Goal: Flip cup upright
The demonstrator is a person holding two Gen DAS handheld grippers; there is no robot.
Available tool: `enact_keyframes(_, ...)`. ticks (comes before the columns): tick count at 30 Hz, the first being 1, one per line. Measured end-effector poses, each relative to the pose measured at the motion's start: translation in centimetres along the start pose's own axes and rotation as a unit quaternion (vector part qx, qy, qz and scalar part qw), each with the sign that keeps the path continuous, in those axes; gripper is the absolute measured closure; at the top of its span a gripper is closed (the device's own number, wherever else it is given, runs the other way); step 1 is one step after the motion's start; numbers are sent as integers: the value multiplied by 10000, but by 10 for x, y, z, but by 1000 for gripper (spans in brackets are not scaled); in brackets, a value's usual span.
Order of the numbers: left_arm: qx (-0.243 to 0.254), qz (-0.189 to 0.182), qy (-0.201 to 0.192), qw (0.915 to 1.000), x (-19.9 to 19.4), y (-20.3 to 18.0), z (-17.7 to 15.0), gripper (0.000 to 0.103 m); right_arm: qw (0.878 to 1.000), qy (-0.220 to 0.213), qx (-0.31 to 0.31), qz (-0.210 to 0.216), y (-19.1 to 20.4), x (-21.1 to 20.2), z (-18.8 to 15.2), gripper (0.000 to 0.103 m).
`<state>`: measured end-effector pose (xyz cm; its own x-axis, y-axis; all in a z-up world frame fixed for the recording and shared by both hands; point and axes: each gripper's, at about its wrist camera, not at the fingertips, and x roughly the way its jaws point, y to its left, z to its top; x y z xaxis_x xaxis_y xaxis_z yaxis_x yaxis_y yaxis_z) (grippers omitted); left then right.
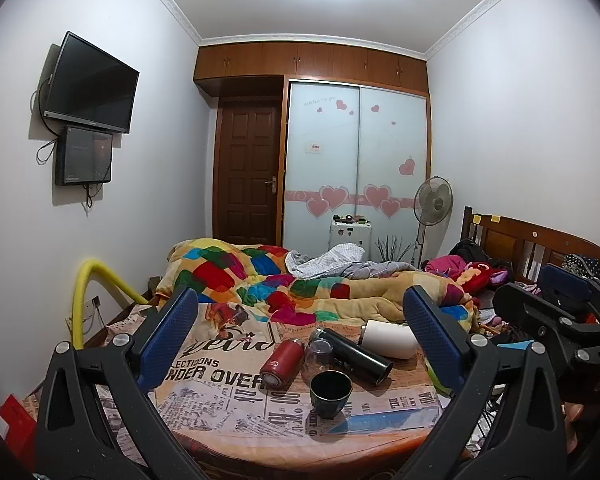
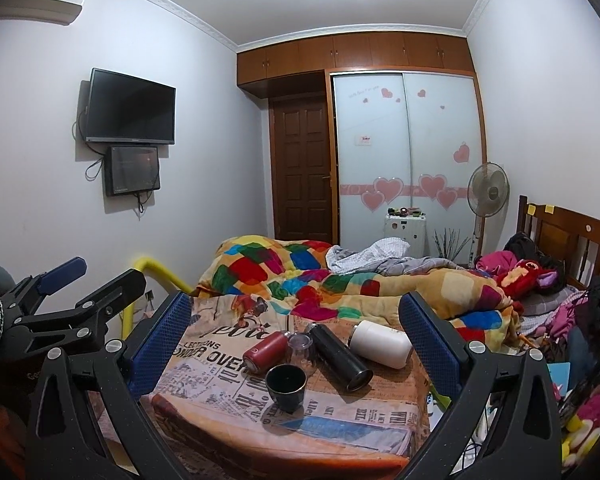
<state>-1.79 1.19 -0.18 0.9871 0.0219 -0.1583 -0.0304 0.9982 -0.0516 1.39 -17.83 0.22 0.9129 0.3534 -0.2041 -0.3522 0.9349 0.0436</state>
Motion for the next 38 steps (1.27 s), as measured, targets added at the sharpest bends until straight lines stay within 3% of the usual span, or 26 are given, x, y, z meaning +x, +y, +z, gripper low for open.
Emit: enact_keyframes(38, 30, -120, -74, 9999, -5, -3, 3, 0, 10000, -21, -29, -11, 2, 0, 4, 0)
